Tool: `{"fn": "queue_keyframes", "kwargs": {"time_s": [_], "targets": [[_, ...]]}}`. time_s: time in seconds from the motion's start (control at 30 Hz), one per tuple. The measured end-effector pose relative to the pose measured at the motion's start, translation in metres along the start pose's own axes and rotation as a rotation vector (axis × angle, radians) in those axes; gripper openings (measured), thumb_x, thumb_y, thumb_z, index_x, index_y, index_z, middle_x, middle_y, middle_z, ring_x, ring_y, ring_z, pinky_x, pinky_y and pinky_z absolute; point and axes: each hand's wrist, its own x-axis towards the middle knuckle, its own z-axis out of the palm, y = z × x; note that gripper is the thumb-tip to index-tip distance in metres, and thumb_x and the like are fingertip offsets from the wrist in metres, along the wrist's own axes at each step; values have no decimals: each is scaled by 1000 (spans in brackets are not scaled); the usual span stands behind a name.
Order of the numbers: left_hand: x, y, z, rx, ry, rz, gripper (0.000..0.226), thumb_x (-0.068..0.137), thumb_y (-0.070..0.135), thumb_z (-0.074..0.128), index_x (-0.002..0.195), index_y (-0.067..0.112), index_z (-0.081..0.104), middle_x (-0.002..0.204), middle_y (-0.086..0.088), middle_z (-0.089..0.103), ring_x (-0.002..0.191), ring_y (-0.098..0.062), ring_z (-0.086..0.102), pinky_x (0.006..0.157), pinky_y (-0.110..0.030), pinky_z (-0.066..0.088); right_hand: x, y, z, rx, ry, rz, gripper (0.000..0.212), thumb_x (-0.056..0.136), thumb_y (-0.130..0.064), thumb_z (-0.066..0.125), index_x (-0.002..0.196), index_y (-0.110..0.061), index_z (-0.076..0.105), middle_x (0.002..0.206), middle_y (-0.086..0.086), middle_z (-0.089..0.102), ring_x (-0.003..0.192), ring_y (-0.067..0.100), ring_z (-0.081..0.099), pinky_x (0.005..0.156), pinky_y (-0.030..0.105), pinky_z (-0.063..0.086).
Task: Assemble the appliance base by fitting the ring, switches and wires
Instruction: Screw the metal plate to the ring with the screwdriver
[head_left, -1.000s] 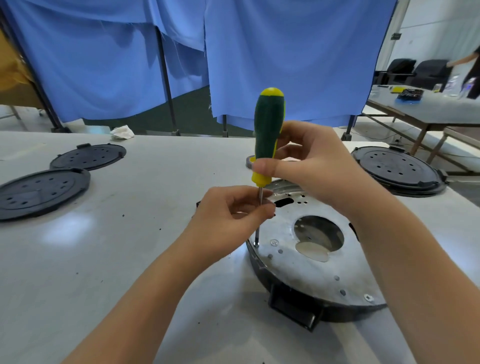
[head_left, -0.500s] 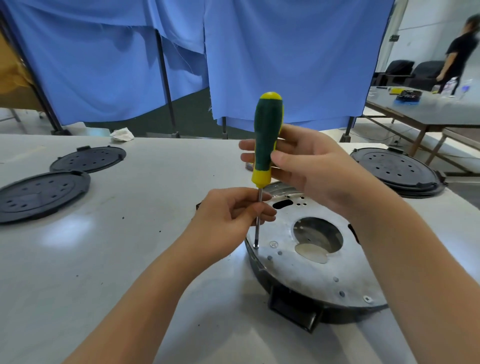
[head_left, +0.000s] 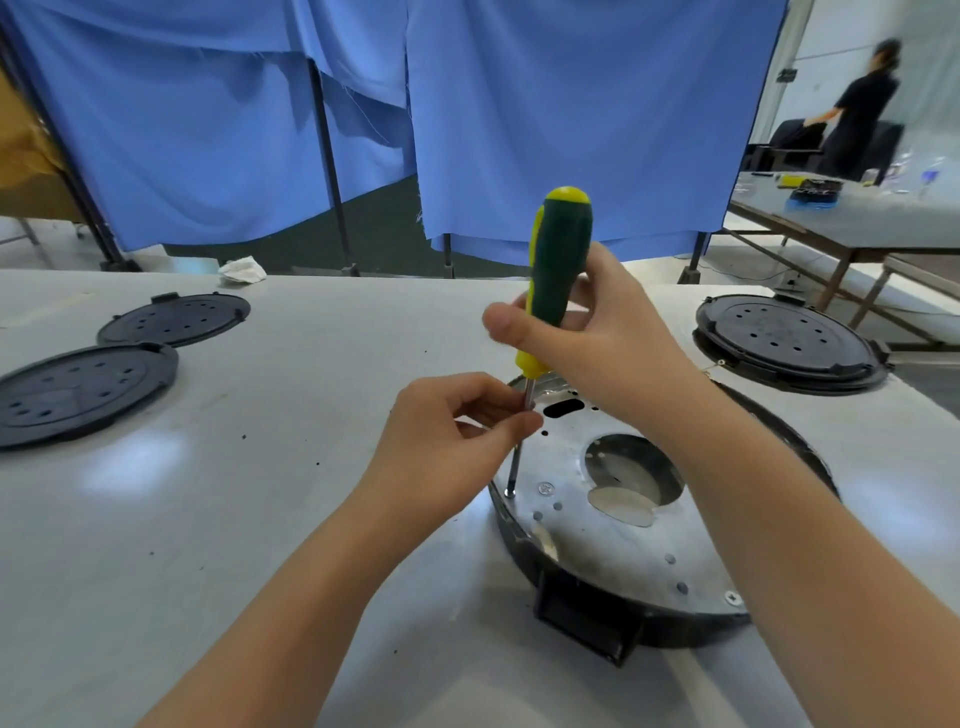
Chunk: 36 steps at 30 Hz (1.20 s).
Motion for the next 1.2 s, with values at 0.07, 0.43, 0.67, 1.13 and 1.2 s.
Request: {"fn": "queue_keyframes", "kwargs": {"time_s": [0.07,0.43,0.67,1.13,1.2], "targets": [[1,-1,-1,13,-48,11,18,82,12,74,81,30,72,76,15,73,74,-1,69,72,-11,52,2,-1,-5,150,-136,42,38,83,-35,70,114,-26,50,104,-3,71,92,11,71,83,36,58],[1,0,-5,-20,-61,46,17,76,18,80,80,32,72,77,15,73,76,-3,69,73,-11,51,-2,-6,-7,-11,-131,-114,44,68,-19,85,106,-14,64,89,12,70,81,24,68,74,35,58],[1,0,-5,-121,-61,-37,16,75,5,79,76,19,73,70,4,74,69,-11,73,73,-19,57,-2,-5,-1,29,-173,-45,25,82,-33,72,101,-19,62,101,3,69,95,12,67,83,31,55],[1,1,-4,-126,-250,-28,26,97,0,47,109,17,63,93,4,75,90,-7,71,90,-18,52,2,1,-9,104,-143,-65,21,79,-11,76,97,-19,66,94,5,72,84,20,71,80,35,58],[0,1,-4,-139,-280,-10,32,99,-1,44,117,18,61,98,3,75,95,-7,70,93,-19,50,1,1,-6,103,-90,-52,27,73,-15,81,91,-12,61,85,6,68,74,20,69,70,33,59]]}}
